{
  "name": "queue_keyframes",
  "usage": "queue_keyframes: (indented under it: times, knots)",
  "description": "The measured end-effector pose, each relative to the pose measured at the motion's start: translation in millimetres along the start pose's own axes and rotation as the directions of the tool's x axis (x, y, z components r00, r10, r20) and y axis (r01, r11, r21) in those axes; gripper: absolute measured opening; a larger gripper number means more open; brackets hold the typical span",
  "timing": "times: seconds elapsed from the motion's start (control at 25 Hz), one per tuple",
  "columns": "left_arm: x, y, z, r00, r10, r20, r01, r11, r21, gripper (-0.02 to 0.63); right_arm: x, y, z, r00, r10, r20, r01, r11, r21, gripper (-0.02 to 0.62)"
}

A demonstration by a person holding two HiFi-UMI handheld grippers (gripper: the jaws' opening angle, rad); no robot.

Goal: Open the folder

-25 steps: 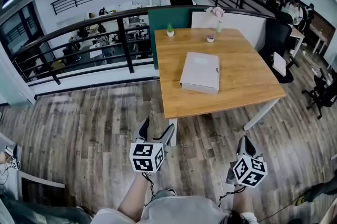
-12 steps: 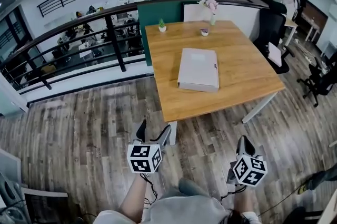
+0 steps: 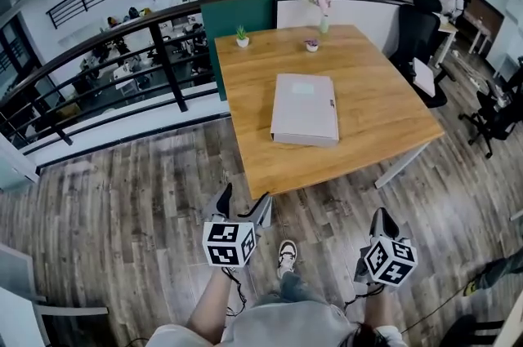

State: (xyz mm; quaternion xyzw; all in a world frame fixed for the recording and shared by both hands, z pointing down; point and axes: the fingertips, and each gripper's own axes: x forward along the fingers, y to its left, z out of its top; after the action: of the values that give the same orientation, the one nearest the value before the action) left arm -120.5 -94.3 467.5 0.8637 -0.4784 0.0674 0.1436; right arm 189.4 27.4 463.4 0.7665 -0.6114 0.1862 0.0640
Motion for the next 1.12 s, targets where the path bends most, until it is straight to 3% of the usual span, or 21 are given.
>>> queue_keyframes:
  times: [0.56,1.12]
  knots:
    - [115,25,42,1.0,0.006,-0.006,-0.006,0.999,0.039,0.405,123,-2,51,1.0,0.022,0.01,-0.022,1.0,0.013,0.002]
    - [238,32,83,0.999,-0.007,-0.043,0.011,0.995,0.099,0.407,240,-31,97,1.0,0.014,0.012,-0.015,0.999,0.032,0.002]
